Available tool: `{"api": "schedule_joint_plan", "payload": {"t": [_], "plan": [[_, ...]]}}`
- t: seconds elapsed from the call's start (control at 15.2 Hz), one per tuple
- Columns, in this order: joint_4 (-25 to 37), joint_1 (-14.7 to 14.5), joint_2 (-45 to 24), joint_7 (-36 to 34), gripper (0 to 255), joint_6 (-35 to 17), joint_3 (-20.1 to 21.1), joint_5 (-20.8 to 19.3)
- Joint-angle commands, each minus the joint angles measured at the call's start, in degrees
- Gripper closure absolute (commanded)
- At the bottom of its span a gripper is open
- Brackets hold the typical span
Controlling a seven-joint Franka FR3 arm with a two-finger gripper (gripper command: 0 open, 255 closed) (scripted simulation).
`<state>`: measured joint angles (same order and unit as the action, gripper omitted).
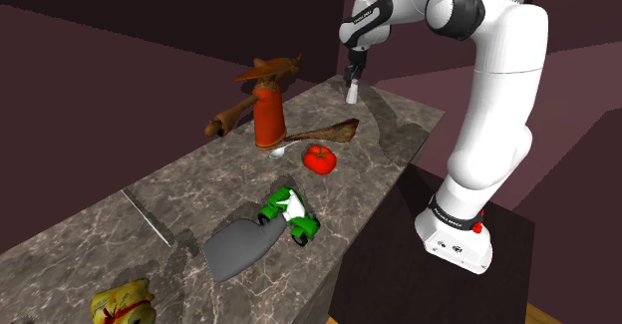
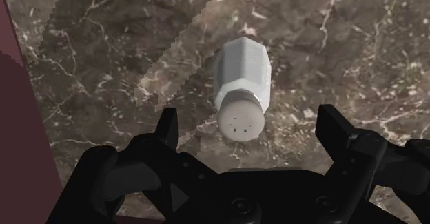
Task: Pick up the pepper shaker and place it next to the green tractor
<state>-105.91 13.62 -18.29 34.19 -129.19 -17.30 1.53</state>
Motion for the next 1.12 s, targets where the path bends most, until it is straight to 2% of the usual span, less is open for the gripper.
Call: {"api": "schedule_joint_plan", "payload": {"t": [0.0, 0.53, 0.59, 1.06], "plan": [[-0.19, 0.26, -1.12, 0.31, 0, -1.31, 0.11, 0.40], [-0.29, 0.31, -1.38, 0.37, 0, -1.65, 0.15, 0.49], [-0.29, 0.31, -1.38, 0.37, 255, -1.65, 0.15, 0.49], [-0.28, 0.31, -1.39, 0.37, 255, -1.65, 0.15, 0.50]]}}
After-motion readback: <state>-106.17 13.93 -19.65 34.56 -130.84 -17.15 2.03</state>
